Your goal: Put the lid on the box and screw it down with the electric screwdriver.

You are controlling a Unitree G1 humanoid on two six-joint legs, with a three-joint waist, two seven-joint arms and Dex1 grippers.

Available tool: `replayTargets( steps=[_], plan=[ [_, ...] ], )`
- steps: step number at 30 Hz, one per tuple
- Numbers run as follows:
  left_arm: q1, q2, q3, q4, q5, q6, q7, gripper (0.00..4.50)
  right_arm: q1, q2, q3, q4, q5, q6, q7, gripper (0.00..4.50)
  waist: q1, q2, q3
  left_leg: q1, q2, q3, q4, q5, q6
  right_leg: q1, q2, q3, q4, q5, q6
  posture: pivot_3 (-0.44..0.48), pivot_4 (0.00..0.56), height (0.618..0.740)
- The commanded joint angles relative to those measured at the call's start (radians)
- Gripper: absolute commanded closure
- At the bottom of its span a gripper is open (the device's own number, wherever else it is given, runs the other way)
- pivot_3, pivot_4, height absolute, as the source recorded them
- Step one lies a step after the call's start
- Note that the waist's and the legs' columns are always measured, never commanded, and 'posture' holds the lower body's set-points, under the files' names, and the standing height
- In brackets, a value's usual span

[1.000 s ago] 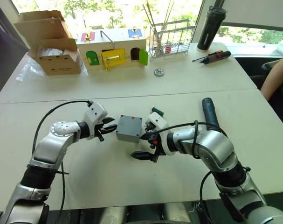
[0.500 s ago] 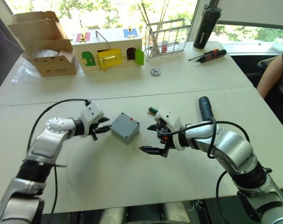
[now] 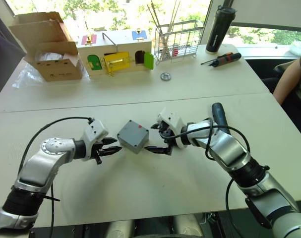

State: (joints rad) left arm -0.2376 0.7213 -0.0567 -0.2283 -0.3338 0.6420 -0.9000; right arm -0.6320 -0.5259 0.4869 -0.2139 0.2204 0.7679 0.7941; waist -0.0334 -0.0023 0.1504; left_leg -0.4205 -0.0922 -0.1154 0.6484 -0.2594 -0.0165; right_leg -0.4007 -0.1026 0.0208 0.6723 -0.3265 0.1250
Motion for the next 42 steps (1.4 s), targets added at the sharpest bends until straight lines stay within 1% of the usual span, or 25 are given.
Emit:
replayTargets(
  steps=[1, 6, 13, 17, 21, 24, 30, 36, 40, 42],
  plan=[
    [-0.045, -0.028, 0.002, 0.035, 0.031, -0.046, 0.042, 2.63, -0.001, 0.015, -0.022, -0.064, 0.033, 0.02, 0.034, 0.08, 0.0, 0.0, 0.0, 0.0, 0.0, 0.0, 0.0, 0.0, 0.0, 0.0, 0.0, 0.0, 0.0, 0.0, 0.0, 0.0, 0.15, 0.74],
    [-0.096, -0.064, -0.024, 0.112, 0.09, -0.106, 0.072, 2.63, 0.022, 0.027, -0.029, -0.117, 0.046, 0.072, 0.027, 0.08, 0.001, 0.0, 0.0, 0.0, 0.0, 0.0, 0.0, 0.0, 0.0, 0.0, 0.0, -0.001, 0.0, 0.0, 0.0, 0.0, 0.15, 0.74],
    [-0.138, -0.083, -0.036, 0.164, 0.112, -0.143, 0.06, 2.63, 0.055, 0.051, -0.038, -0.18, 0.052, 0.139, -0.004, 0.08, 0.001, 0.0, 0.0, 0.0, 0.0, 0.0, 0.0, 0.0, 0.0, 0.0, 0.0, -0.001, 0.0, 0.0, 0.0, 0.0, 0.15, 0.74],
    [-0.169, -0.104, -0.034, 0.205, 0.135, -0.181, 0.084, 2.63, 0.063, 0.067, -0.037, -0.193, 0.055, 0.161, -0.021, 0.08, 0.002, 0.0, 0.0, 0.0, 0.0, 0.0, 0.001, 0.0, 0.0, 0.0, 0.0, -0.001, 0.0, 0.0, 0.0, 0.0, 0.15, 0.74],
    [-0.17, -0.105, -0.035, 0.202, 0.131, -0.178, 0.066, 2.63, 0.064, 0.07, -0.033, -0.197, 0.045, 0.168, -0.036, 0.08, -0.001, 0.0, 0.0, 0.0, 0.0, 0.0, 0.001, 0.0, 0.0, 0.0, 0.0, -0.001, 0.001, 0.0, 0.0, 0.0, 0.15, 0.74],
    [-0.147, -0.073, -0.026, 0.173, 0.113, -0.148, 0.03, 2.63, 0.053, 0.049, -0.038, -0.2, 0.028, 0.159, -0.042, 0.08, -0.002, 0.0, 0.0, 0.0, 0.0, 0.0, 0.001, 0.0, 0.0, 0.0, 0.0, -0.001, 0.001, 0.0, 0.0, 0.0, 0.15, 0.74],
    [-0.086, 0.001, -0.007, 0.065, 0.048, -0.065, -0.049, 2.63, 0.033, 0.027, -0.113, -0.207, 0.047, 0.165, -0.049, 0.08, -0.005, 0.0, 0.0, 0.0, 0.0, 0.0, 0.0, 0.0, 0.0, 0.0, 0.0, -0.001, 0.001, 0.0, 0.0, 0.0, 0.15, 0.74],
    [-0.08, 0.01, -0.004, 0.038, 0.033, -0.039, -0.046, 2.63, 0.046, 0.014, -0.155, -0.224, 0.078, 0.175, -0.034, 0.08, 0.001, 0.0, 0.0, 0.0, -0.001, 0.0, 0.0, 0.0, 0.0, 0.0, 0.0, 0.0, 0.001, 0.0, 0.0, 0.0, 0.15, 0.74],
    [-0.095, 0.043, 0.029, 0.042, 0.026, -0.031, -0.06, 2.63, 0.047, -0.033, -0.276, -0.245, 0.141, 0.178, -0.01, 0.08, 0.004, 0.0, 0.0, 0.0, -0.001, 0.0, 0.001, 0.0, 0.0, 0.0, 0.0, 0.0, 0.001, 0.0, 0.0, 0.0, 0.15, 0.74],
    [-0.117, 0.074, 0.057, 0.048, 0.002, -0.02, -0.083, 2.63, 0.046, -0.056, -0.328, -0.221, 0.145, 0.151, -0.015, 0.08, 0.01, 0.0, 0.0, 0.0, -0.001, 0.0, 0.001, 0.0, 0.0, 0.0, 0.0, 0.0, 0.0, 0.0, 0.0, 0.0, 0.15, 0.74]
  ],
)
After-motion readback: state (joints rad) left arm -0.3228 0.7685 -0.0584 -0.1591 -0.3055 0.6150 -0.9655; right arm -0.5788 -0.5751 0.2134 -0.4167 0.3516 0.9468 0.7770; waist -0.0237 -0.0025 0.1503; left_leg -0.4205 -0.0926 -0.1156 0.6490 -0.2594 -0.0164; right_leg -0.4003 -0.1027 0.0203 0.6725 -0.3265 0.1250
